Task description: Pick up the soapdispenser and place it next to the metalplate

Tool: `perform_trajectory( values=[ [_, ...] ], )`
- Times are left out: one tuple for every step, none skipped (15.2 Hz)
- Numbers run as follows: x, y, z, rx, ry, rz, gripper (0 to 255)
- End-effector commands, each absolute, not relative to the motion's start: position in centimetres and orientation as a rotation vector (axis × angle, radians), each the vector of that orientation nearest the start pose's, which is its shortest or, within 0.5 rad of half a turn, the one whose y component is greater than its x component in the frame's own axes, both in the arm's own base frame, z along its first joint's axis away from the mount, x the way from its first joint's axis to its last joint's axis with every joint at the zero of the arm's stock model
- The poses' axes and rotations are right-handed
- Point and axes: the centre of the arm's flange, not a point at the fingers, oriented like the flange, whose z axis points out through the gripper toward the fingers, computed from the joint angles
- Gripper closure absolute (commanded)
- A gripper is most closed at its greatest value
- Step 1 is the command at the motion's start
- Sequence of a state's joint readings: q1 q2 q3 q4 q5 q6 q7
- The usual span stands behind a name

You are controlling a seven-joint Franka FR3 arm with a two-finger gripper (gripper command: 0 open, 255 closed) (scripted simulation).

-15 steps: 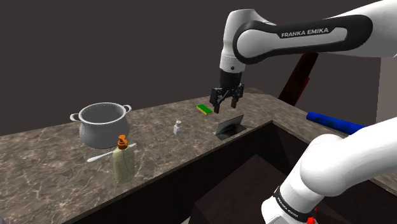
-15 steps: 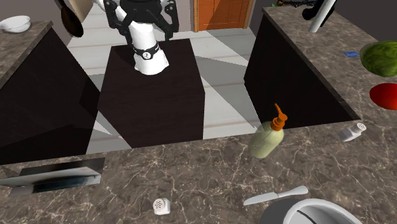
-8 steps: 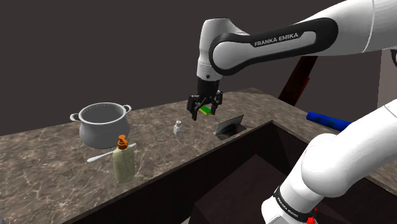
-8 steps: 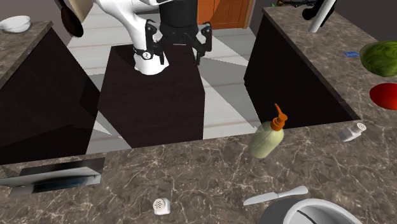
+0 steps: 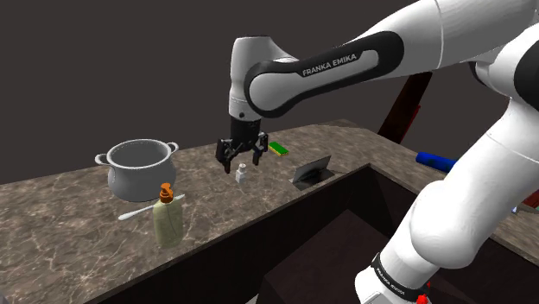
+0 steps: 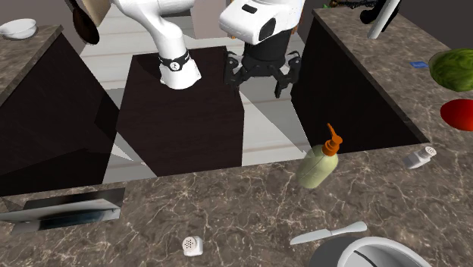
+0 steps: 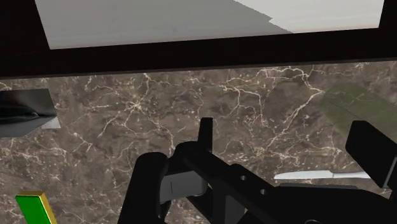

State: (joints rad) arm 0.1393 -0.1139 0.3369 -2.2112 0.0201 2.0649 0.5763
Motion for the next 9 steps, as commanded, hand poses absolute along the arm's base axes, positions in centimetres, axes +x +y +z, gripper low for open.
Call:
perform_trajectory(
  values=[
    [45.9, 25.2, 41.0, -3.165, 0.176, 0.025, 0],
    [46.4, 26.3, 40.6, -3.162, 0.173, 0.020, 0],
    [47.0, 27.3, 40.1, -3.159, 0.170, 0.014, 0],
    [47.5, 28.4, 39.7, -3.156, 0.168, 0.008, 0],
    [48.1, 29.4, 39.3, -3.152, 0.165, 0.003, 0],
    [48.6, 30.5, 38.9, -3.149, 0.162, -0.003, 0],
    [49.1, 31.5, 38.5, -3.146, 0.159, -0.008, 0],
    [49.7, 32.6, 38.1, -3.143, 0.156, -0.014, 0],
    [50.2, 33.6, 37.7, -3.140, 0.154, -0.019, 0]
  ],
)
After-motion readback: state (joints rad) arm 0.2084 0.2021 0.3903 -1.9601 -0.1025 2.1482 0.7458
